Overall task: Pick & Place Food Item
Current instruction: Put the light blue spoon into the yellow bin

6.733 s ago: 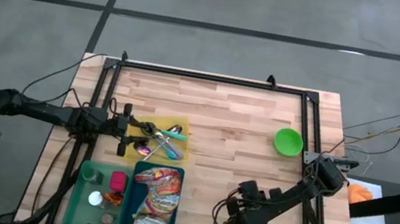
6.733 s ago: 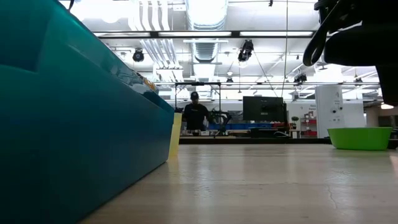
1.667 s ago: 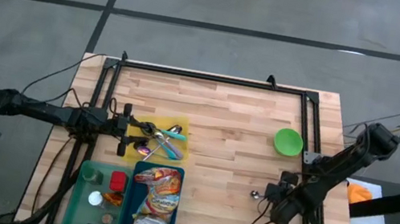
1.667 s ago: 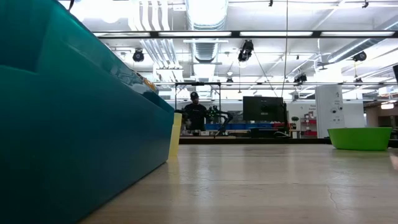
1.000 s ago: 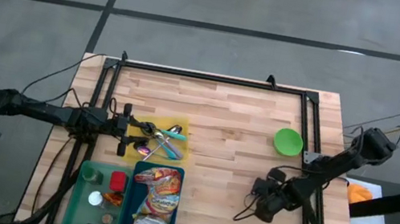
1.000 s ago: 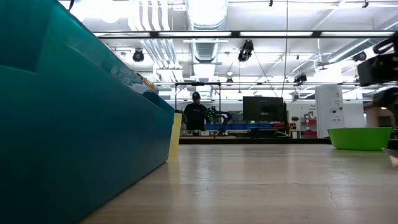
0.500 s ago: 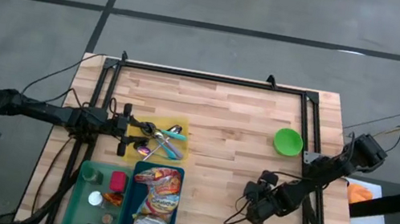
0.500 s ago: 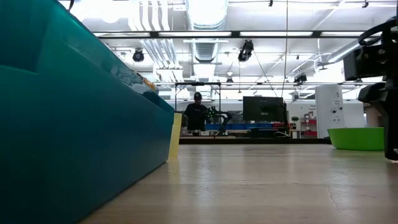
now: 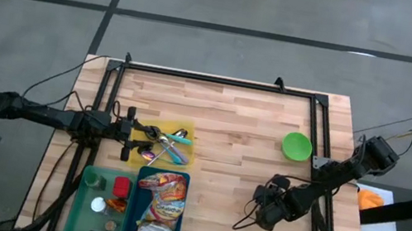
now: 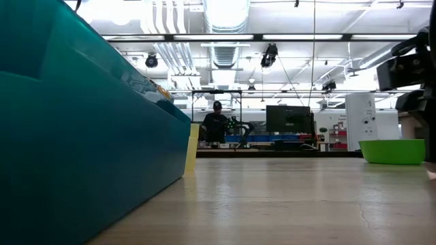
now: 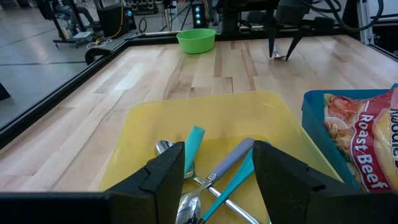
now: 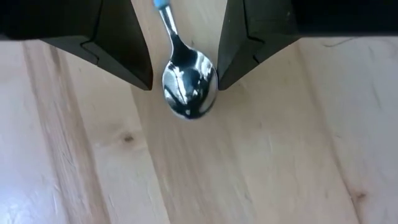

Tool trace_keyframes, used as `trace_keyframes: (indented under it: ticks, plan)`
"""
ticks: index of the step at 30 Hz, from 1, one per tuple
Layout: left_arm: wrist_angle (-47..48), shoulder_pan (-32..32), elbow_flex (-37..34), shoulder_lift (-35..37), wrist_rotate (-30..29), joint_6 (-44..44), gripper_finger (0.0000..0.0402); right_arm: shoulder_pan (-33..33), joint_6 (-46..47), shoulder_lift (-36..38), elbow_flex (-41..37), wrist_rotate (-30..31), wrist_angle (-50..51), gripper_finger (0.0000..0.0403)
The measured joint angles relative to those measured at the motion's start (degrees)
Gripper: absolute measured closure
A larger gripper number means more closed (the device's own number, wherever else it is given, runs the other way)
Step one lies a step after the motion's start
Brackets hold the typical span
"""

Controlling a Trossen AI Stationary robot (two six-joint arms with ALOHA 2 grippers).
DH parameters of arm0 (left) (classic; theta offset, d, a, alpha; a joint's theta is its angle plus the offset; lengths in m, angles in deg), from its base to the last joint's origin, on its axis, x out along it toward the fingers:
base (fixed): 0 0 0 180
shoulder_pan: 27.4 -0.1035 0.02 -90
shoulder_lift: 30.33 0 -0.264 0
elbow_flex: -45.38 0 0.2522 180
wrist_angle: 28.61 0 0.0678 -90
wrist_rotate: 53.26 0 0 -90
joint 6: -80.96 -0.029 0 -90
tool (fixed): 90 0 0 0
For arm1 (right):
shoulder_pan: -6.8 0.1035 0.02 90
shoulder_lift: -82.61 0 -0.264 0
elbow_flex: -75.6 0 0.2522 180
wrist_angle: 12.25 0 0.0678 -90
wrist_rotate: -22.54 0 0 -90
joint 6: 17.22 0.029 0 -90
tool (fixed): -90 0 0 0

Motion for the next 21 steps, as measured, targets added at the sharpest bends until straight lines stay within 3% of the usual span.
trace_keyframes:
  ticks: [21]
  plan:
    - [0.0,-0.02,0.0,0.0,0.0,0.02,0.0212,-0.07,7.93,0.11,-0.07,-5.89,2.49,0.0227]
